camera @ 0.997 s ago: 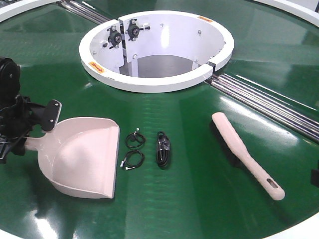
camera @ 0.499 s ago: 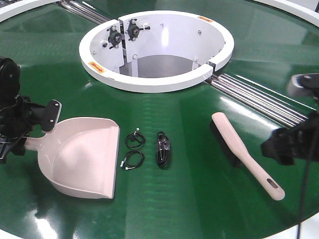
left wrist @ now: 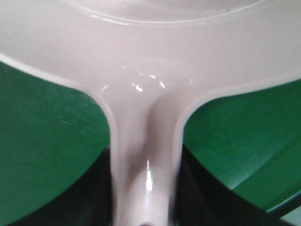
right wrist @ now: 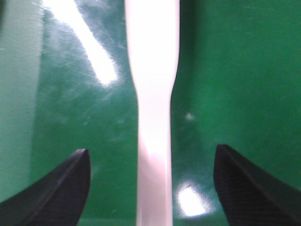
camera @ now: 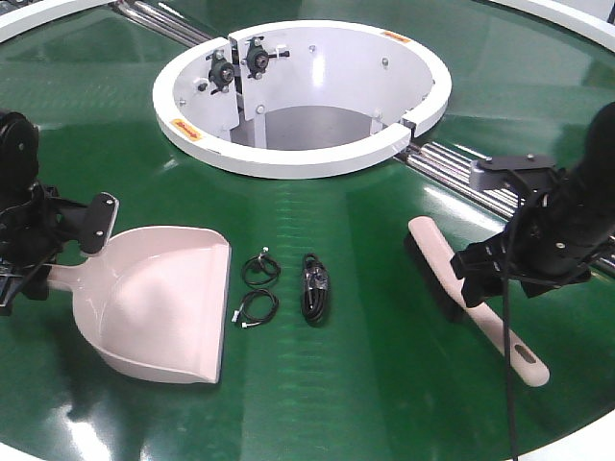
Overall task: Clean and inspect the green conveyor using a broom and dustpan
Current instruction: 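Lower the right gripper onto the pink brush handle and grasp it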
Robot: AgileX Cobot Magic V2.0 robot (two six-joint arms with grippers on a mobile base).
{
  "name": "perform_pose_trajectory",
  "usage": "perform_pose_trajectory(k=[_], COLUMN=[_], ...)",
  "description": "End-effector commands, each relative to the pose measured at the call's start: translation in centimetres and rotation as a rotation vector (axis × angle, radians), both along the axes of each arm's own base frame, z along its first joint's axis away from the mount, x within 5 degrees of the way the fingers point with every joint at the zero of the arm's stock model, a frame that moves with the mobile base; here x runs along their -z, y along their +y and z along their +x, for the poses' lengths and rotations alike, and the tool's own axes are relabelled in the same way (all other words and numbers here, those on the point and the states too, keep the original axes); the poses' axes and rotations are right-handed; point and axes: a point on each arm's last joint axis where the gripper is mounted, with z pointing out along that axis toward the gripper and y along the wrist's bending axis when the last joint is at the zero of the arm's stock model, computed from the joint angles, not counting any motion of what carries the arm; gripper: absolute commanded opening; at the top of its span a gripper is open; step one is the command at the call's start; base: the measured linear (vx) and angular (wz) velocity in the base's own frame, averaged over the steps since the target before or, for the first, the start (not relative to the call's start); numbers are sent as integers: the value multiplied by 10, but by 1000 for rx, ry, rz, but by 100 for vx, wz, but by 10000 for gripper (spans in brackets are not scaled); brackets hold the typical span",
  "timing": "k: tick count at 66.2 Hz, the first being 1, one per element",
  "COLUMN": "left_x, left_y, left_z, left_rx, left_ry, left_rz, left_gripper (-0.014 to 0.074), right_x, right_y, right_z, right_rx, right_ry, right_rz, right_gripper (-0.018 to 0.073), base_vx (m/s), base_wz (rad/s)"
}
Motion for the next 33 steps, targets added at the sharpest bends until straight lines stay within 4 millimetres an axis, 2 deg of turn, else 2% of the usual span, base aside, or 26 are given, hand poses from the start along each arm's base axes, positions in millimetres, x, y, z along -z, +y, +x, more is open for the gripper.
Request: perform_pose_trajectory(k=[1,16,33], left_x=[-21,-21,-21], left_y=[-1,-1,-1], left_z=[-2,-2,-2], left_rx=[24,24,24], left_ry=[-40,-40,-40], left_rz=[6,6,6], left_gripper=[0,0,0], right_x=[-6,11,33], right_y=[0,3,4], right_z=[12,28,35], right_rx=[-17,-33,-44], right_ry=[-29,36,111], right_rz=[-19,-29,-38], right_gripper=[529,529,529], base_vx=[0,0,0], base_wz=[0,0,0])
